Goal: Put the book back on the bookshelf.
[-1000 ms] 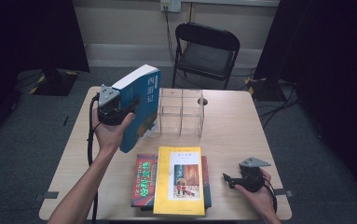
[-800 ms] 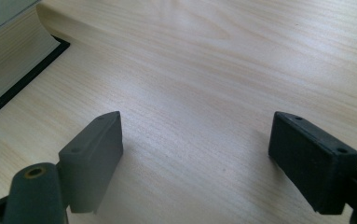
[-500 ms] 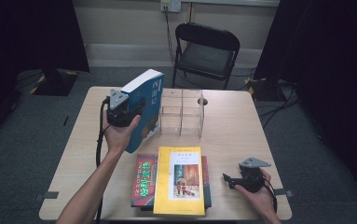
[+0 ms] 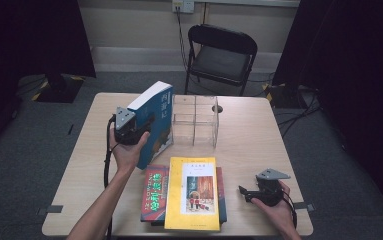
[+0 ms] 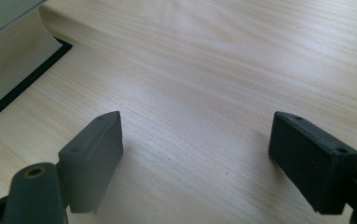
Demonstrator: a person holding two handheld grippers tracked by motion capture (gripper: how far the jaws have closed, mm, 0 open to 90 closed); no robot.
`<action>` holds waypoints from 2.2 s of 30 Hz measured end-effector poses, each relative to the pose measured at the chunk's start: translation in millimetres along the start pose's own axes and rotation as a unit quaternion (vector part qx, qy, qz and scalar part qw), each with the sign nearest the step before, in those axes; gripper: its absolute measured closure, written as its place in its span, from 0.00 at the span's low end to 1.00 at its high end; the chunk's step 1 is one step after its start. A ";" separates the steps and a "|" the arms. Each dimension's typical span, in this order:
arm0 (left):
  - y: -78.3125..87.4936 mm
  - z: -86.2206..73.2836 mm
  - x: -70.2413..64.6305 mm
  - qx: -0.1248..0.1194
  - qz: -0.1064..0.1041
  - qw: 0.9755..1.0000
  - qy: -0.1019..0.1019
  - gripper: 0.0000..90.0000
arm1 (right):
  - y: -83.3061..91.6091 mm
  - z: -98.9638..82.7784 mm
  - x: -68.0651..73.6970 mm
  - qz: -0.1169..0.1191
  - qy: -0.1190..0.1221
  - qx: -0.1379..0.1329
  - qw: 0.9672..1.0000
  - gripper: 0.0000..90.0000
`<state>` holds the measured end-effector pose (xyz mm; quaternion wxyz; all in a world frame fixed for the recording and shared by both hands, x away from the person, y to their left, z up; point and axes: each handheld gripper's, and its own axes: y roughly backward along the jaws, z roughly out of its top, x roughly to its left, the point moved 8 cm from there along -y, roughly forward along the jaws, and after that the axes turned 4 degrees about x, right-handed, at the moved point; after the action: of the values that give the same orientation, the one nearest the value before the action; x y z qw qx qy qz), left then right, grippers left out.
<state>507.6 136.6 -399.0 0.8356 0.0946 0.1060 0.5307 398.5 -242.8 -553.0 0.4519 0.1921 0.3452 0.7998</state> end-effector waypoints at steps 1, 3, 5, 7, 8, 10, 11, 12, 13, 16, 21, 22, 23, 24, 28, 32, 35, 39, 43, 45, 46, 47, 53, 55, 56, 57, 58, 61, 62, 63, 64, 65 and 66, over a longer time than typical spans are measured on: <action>0.6 -0.6 -0.1 0.001 -0.001 1.000 0.002 0.68 | -0.1 0.0 0.1 0.000 0.000 -0.001 1.000 0.19; 2.9 -2.7 0.3 0.005 -0.002 1.000 -0.005 0.68 | 0.0 -0.1 0.2 0.000 0.000 -0.002 1.000 0.20; 6.2 -6.1 -0.7 0.010 -0.001 1.000 -0.012 0.68 | 0.0 -0.1 0.4 0.000 0.000 -0.002 1.000 0.20; 9.8 -10.3 -0.1 0.016 0.001 1.000 -0.017 0.68 | 0.1 -0.2 0.5 0.000 -0.001 -0.002 1.000 0.20; 11.2 -11.7 0.2 0.019 -0.001 1.000 -0.018 0.67 | 0.1 -0.2 0.5 0.000 -0.001 -0.002 1.000 0.20; 14.5 -14.4 1.2 0.020 0.002 1.000 -0.017 0.67 | 0.0 -0.2 0.6 0.000 -0.001 -0.002 1.000 0.20; 16.0 -15.4 2.0 0.020 0.002 1.000 -0.014 0.67 | 0.1 -0.2 0.6 0.000 -0.001 -0.002 1.000 0.20; 17.2 -16.1 2.7 0.020 0.001 1.000 -0.012 0.67 | 0.1 -0.3 0.6 0.000 -0.001 -0.001 1.000 0.20; 18.5 -16.6 2.9 0.020 -0.001 1.000 -0.012 0.67 | 0.1 -0.2 0.6 0.000 -0.001 -0.002 1.000 0.20; 21.5 -17.9 2.0 0.019 -0.004 1.000 -0.016 0.67 | 0.1 -0.2 0.6 0.000 -0.001 -0.002 1.000 0.20; 30.0 -15.5 -1.9 0.029 -0.010 0.999 -0.026 0.65 | 0.1 -0.3 0.7 0.000 -0.001 -0.001 1.000 0.20; 30.6 -14.6 -2.2 0.033 -0.013 0.999 -0.025 0.65 | 0.1 -0.3 0.8 -0.001 -0.002 -0.002 1.000 0.20; 31.0 -14.1 -2.7 0.036 -0.014 0.999 -0.027 0.65 | 0.1 -0.2 0.7 -0.001 -0.002 -0.002 1.000 0.20; 30.8 -13.8 -3.6 0.038 -0.016 0.999 -0.031 0.65 | 0.1 -0.3 0.9 -0.001 -0.002 -0.002 1.000 0.20; 33.2 -8.0 -6.5 0.042 -0.031 0.998 -0.030 0.63 | 0.2 -0.5 1.2 -0.001 -0.001 -0.001 1.000 0.20; 37.4 1.9 -6.5 0.067 -0.032 0.997 -0.035 0.63 | 0.2 -0.4 1.1 -0.001 -0.001 -0.001 1.000 0.20; 38.7 3.6 -5.7 0.078 -0.035 0.996 -0.032 0.63 | 0.3 -0.5 1.4 0.000 -0.001 -0.001 1.000 0.20; 45.2 11.8 -4.5 0.083 -0.043 0.995 -0.029 0.61 | 0.3 -0.5 1.4 0.000 -0.001 -0.001 1.000 0.20; 50.7 21.4 -4.1 0.104 -0.045 0.993 -0.031 0.61 | 0.3 -0.5 1.5 0.000 -0.001 -0.001 1.000 0.20; 52.5 26.7 -4.0 0.116 -0.049 0.991 -0.038 0.61 | 0.3 -0.5 1.5 -0.001 -0.001 -0.001 1.000 0.20; 52.6 28.4 -3.8 0.128 -0.051 0.990 -0.035 0.61 | 0.2 -0.4 1.6 -0.001 -0.002 -0.001 1.000 0.20; 51.5 30.4 -4.1 0.137 -0.057 0.988 -0.029 0.60 | 0.2 -0.4 1.5 -0.001 -0.001 -0.002 1.000 0.20; 45.6 42.3 -4.1 0.235 -0.075 0.969 -0.023 0.58 | 0.1 -0.3 1.8 0.000 -0.002 -0.002 1.000 0.20; 42.7 47.4 -4.2 0.260 -0.072 0.963 -0.032 0.59 | 0.1 -0.2 1.8 0.000 -0.002 -0.002 1.000 0.20; 40.9 48.8 -4.0 0.278 -0.069 0.957 -0.038 0.60 | 0.0 -0.1 1.8 0.000 -0.001 -0.002 1.000 0.20; 38.1 50.8 -4.5 0.288 -0.066 0.955 -0.035 0.60 | -0.1 -0.1 1.8 0.000 -0.001 -0.002 1.000 0.20; 36.0 52.7 -5.0 0.299 -0.062 0.952 -0.033 0.61 | -0.1 0.0 1.8 0.000 -0.001 -0.002 1.000 0.20; 28.7 54.3 -6.8 0.348 -0.061 0.935 -0.036 0.61 | -0.1 0.0 1.9 0.000 -0.001 -0.002 1.000 0.20; 25.0 56.0 -6.6 0.364 -0.061 0.928 -0.043 0.61 | -0.1 0.0 1.9 0.000 -0.001 -0.002 1.000 0.20; 23.9 56.7 -6.5 0.367 -0.058 0.927 -0.043 0.62 | -0.1 0.0 1.9 0.001 -0.001 -0.002 1.000 0.20; 21.6 58.0 -6.5 0.372 -0.050 0.926 -0.047 0.62 | -0.1 0.0 1.9 0.001 -0.001 -0.002 1.000 0.20; 19.1 58.0 -6.8 0.383 -0.038 0.921 -0.058 0.63 | -0.1 0.0 2.0 0.001 -0.001 -0.002 1.000 0.20; 17.1 57.9 -6.6 0.394 -0.036 0.917 -0.059 0.63 | -0.1 0.0 2.0 0.001 -0.001 -0.002 1.000 0.20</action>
<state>506.1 135.2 -338.3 0.7538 0.4432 0.2603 0.4094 397.6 -241.0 -553.1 0.4513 0.1923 0.3431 0.8010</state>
